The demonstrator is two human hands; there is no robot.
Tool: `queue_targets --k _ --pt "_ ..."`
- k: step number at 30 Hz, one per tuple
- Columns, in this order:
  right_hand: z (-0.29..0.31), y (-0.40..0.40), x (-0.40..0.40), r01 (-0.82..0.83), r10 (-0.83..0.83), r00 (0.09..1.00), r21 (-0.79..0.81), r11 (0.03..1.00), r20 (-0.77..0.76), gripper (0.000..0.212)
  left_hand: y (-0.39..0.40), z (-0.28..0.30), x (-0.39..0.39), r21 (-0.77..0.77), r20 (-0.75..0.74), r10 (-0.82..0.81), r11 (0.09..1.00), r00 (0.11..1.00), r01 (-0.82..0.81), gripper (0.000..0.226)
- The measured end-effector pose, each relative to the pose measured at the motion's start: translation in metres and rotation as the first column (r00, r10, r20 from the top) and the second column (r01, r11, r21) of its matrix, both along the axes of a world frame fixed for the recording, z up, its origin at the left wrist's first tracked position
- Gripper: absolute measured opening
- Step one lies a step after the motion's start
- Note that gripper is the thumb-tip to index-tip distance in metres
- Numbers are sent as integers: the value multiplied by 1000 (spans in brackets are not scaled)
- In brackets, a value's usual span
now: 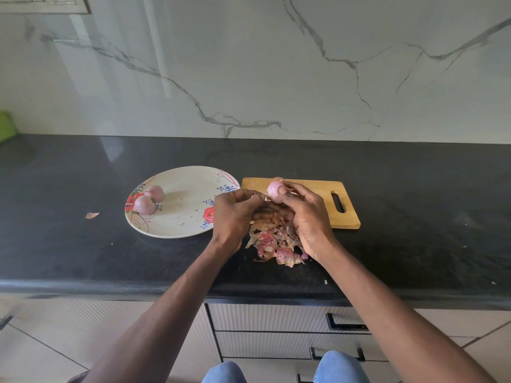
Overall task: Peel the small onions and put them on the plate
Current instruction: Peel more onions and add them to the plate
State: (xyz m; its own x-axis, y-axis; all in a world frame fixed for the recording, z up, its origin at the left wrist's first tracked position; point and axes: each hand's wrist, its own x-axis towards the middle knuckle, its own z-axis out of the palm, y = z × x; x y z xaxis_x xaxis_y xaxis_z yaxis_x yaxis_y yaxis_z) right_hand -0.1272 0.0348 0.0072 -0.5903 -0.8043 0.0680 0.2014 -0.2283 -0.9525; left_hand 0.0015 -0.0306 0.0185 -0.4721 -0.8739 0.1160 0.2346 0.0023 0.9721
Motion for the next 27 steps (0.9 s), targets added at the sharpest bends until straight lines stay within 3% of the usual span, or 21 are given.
queue_targets --k 3,6,8,12,14,15,17,20,24,27 --pt "7 4 1 -37 41 993 -37 999 107 19 -5 -3 1 -10 30 49 999 998 -49 11" --pt "9 5 1 -46 51 989 -43 998 136 23 -8 -4 2 -35 52 84 996 995 -83 7" --pt "10 5 1 -44 50 987 -41 998 153 25 -7 -4 3 -27 49 104 994 993 -103 17" --pt "11 6 0 -56 64 979 -47 997 196 23 -12 -9 4 -181 176 160 975 971 -128 8" --pt "11 6 -1 -53 61 975 -42 998 212 23 -11 -11 4 -266 192 142 960 971 -87 36" --pt "11 6 -1 -52 58 975 -35 998 214 25 -10 -11 5 -313 191 139 947 972 -74 40" --pt "11 7 1 -57 63 975 -32 998 211 35 -7 -11 3 -365 171 121 929 978 -51 26" --pt "13 9 3 -50 55 982 -32 998 180 47 -3 -8 2 -322 93 37 947 995 -5 16" --pt "12 11 3 -44 43 996 12 999 74 28 -4 -5 4 -189 22 -44 981 999 47 19" --pt "9 10 2 -24 24 1000 13 1000 -8 26 -7 -3 4 -93 -39 -48 995 998 44 12"
